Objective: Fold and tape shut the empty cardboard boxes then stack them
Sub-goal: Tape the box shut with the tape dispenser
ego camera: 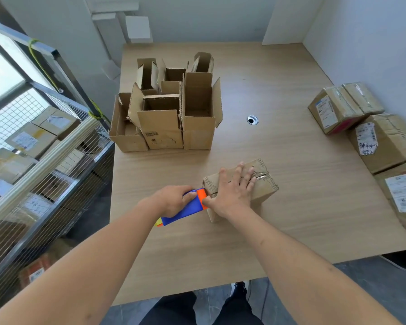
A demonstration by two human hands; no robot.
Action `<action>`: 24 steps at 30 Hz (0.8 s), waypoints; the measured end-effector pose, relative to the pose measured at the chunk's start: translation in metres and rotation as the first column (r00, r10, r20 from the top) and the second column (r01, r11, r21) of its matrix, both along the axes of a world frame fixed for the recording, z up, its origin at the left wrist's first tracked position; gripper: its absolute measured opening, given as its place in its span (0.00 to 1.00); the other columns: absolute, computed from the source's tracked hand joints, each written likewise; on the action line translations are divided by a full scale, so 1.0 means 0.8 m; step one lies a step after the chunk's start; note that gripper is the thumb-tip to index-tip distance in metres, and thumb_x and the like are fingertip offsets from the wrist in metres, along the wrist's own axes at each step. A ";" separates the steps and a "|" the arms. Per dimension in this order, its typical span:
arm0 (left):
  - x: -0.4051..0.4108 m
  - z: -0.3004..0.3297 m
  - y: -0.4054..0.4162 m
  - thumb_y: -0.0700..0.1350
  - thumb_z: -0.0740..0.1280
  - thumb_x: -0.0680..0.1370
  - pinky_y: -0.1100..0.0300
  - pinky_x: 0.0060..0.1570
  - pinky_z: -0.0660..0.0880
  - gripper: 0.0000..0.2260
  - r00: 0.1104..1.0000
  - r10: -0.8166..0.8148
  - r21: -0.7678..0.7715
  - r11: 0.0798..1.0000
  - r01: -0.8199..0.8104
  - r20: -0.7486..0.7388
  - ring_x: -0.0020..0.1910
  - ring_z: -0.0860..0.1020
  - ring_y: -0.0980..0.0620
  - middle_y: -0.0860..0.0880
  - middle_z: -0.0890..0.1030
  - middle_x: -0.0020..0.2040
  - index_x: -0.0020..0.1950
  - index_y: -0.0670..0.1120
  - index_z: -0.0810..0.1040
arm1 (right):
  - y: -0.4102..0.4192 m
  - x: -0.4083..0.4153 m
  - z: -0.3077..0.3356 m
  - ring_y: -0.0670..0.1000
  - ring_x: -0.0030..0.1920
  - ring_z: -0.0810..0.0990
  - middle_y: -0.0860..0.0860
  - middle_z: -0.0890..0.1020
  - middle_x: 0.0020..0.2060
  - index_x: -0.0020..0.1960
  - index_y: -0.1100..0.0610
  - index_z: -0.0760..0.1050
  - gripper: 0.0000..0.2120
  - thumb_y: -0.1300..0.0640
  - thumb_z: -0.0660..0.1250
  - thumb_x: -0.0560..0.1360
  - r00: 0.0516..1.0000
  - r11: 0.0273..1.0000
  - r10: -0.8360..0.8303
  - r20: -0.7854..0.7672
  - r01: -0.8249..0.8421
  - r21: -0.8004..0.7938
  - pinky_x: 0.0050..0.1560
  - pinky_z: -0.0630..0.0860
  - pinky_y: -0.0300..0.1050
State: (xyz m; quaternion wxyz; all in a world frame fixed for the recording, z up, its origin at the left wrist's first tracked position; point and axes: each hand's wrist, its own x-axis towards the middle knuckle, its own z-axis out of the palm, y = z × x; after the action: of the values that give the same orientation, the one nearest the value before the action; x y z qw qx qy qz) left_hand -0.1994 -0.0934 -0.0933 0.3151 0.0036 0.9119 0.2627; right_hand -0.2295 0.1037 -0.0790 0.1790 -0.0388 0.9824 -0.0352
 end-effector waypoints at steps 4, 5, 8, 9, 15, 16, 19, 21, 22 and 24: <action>-0.007 0.007 0.007 0.59 0.51 0.86 0.50 0.60 0.72 0.18 1.000 0.018 0.000 1.000 -0.018 0.025 0.57 0.76 0.45 0.49 0.81 0.59 0.66 0.54 0.76 | 0.004 -0.011 -0.005 0.73 0.76 0.29 0.66 0.33 0.78 0.81 0.51 0.46 0.50 0.33 0.64 0.69 0.997 0.998 0.065 0.041 -0.064 -0.017 0.76 0.35 0.69; -0.007 0.009 0.009 0.59 0.51 0.86 0.50 0.59 0.72 0.18 0.999 0.017 -0.003 1.000 -0.017 0.029 0.57 0.76 0.45 0.48 0.81 0.58 0.66 0.54 0.76 | 0.006 -0.011 -0.007 0.73 0.75 0.28 0.66 0.32 0.78 0.81 0.51 0.44 0.50 0.33 0.63 0.69 0.996 0.997 0.073 0.050 -0.072 -0.013 0.76 0.35 0.70; 0.000 0.008 0.014 0.58 0.51 0.86 0.51 0.58 0.72 0.18 0.998 0.030 -0.005 1.000 -0.030 0.048 0.56 0.75 0.44 0.48 0.80 0.58 0.65 0.53 0.75 | 0.010 -0.004 -0.013 0.74 0.74 0.25 0.67 0.29 0.76 0.81 0.53 0.40 0.50 0.33 0.60 0.70 0.993 0.995 0.096 0.066 -0.097 0.009 0.75 0.33 0.71; 0.003 0.008 0.015 0.58 0.51 0.86 0.51 0.58 0.72 0.18 0.998 0.035 -0.002 0.999 -0.035 0.046 0.56 0.75 0.44 0.48 0.80 0.57 0.64 0.53 0.75 | 0.011 -0.002 -0.014 0.74 0.73 0.25 0.68 0.28 0.76 0.81 0.53 0.40 0.50 0.33 0.59 0.71 0.993 0.995 0.101 0.065 -0.101 0.008 0.74 0.32 0.71; 0.015 0.008 0.027 0.54 0.50 0.87 0.52 0.57 0.71 0.17 0.994 0.090 -0.003 0.996 -0.090 0.062 0.57 0.76 0.43 0.46 0.79 0.57 0.64 0.49 0.74 | 0.017 0.002 -0.019 0.74 0.73 0.24 0.68 0.27 0.75 0.82 0.54 0.38 0.49 0.33 0.58 0.73 0.991 0.993 0.117 0.057 -0.117 -0.003 0.74 0.32 0.71; 0.019 0.004 0.028 0.53 0.51 0.87 0.51 0.59 0.71 0.17 0.991 0.114 0.002 0.993 -0.115 0.069 0.58 0.76 0.42 0.45 0.80 0.58 0.64 0.48 0.74 | 0.017 0.003 -0.020 0.74 0.73 0.24 0.68 0.27 0.75 0.82 0.54 0.38 0.48 0.32 0.57 0.74 0.992 0.993 0.117 0.042 -0.117 -0.006 0.74 0.32 0.71; 0.035 -0.009 0.031 0.53 0.51 0.87 0.49 0.60 0.73 0.16 0.980 0.190 0.025 0.981 -0.192 0.064 0.57 0.77 0.41 0.44 0.80 0.57 0.62 0.48 0.75 | 0.020 0.005 -0.021 0.74 0.73 0.25 0.69 0.28 0.75 0.82 0.54 0.38 0.48 0.31 0.56 0.75 0.992 0.992 0.129 0.013 -0.129 0.004 0.74 0.32 0.71; 0.043 -0.011 0.031 0.53 0.51 0.87 0.49 0.58 0.73 0.16 0.975 0.220 0.045 0.974 -0.221 0.034 0.55 0.77 0.41 0.44 0.80 0.55 0.61 0.48 0.74 | 0.022 0.006 -0.021 0.74 0.73 0.25 0.69 0.28 0.75 0.82 0.53 0.38 0.48 0.30 0.55 0.75 0.991 0.991 0.136 0.014 -0.136 0.004 0.74 0.31 0.71; 0.046 -0.009 0.030 0.54 0.51 0.87 0.49 0.57 0.73 0.16 0.972 0.234 0.056 0.970 -0.235 0.014 0.54 0.77 0.41 0.44 0.80 0.54 0.62 0.48 0.74 | 0.023 0.007 -0.022 0.74 0.74 0.26 0.68 0.28 0.75 0.82 0.53 0.38 0.48 0.29 0.55 0.75 0.990 0.990 0.138 0.010 -0.138 0.006 0.74 0.31 0.71; 0.051 -0.003 0.025 0.55 0.51 0.87 0.50 0.55 0.72 0.15 0.967 0.256 0.077 0.964 -0.253 -0.021 0.53 0.77 0.42 0.45 0.81 0.55 0.67 0.51 0.72 | 0.023 0.010 -0.023 0.73 0.74 0.26 0.68 0.29 0.76 0.82 0.52 0.39 0.47 0.27 0.53 0.75 0.991 0.991 0.135 -0.006 -0.135 0.012 0.75 0.31 0.70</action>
State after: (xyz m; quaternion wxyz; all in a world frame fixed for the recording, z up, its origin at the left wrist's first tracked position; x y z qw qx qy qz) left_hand -0.1586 -0.0736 -0.0961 0.2644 -0.0978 0.8992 0.3345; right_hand -0.2217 0.1225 -0.0976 0.1779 -0.1040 0.9784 -0.0171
